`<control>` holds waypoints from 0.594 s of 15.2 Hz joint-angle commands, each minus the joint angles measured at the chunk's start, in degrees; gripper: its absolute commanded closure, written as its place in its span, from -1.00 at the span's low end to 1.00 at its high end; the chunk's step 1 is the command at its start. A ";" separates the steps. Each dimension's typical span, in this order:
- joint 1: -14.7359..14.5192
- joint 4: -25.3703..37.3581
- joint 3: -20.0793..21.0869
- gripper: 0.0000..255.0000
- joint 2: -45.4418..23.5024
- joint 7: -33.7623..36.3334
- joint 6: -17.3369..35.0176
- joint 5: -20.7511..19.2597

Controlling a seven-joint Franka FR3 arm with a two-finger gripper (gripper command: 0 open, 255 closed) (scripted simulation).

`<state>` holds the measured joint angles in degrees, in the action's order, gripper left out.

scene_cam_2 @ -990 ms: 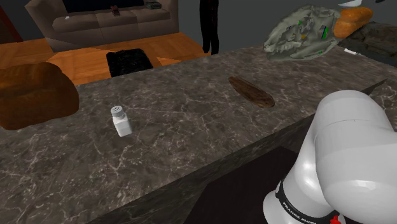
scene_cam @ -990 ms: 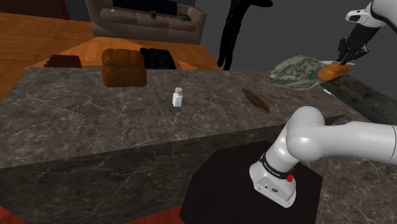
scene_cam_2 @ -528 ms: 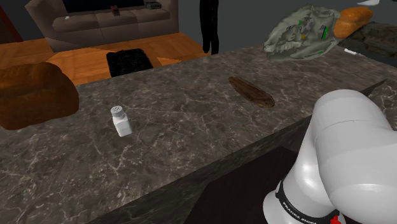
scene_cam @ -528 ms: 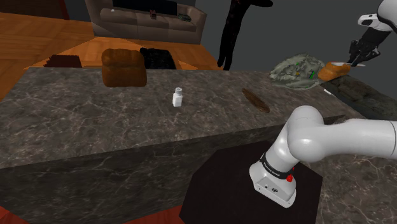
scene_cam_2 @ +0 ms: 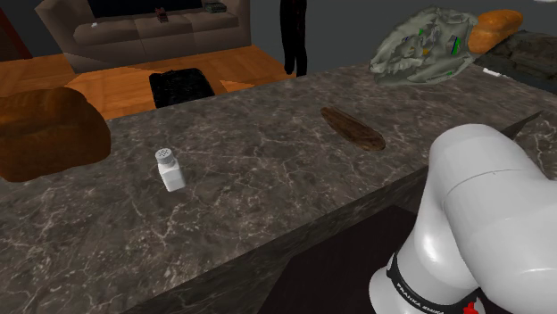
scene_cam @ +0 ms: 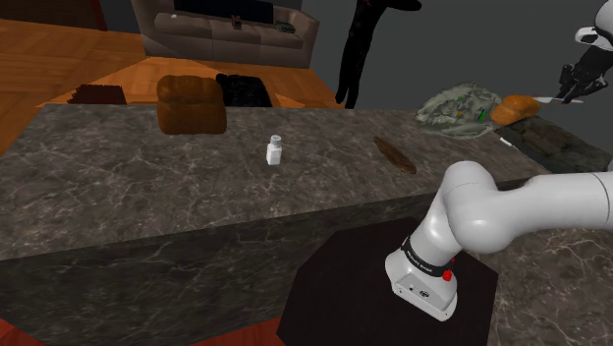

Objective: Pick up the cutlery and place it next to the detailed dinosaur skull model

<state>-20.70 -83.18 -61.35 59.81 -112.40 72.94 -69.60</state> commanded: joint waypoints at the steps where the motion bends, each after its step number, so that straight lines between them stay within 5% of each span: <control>1: -3.57 5.57 -3.06 1.00 -0.80 -2.99 0.47 -1.40; 2: -6.07 9.61 -5.03 1.00 -1.28 -5.13 0.59 -2.28; 9: -2.56 2.07 -5.06 1.00 2.28 -2.53 3.66 -3.22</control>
<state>-23.78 -80.07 -66.32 61.54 -115.20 76.10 -72.62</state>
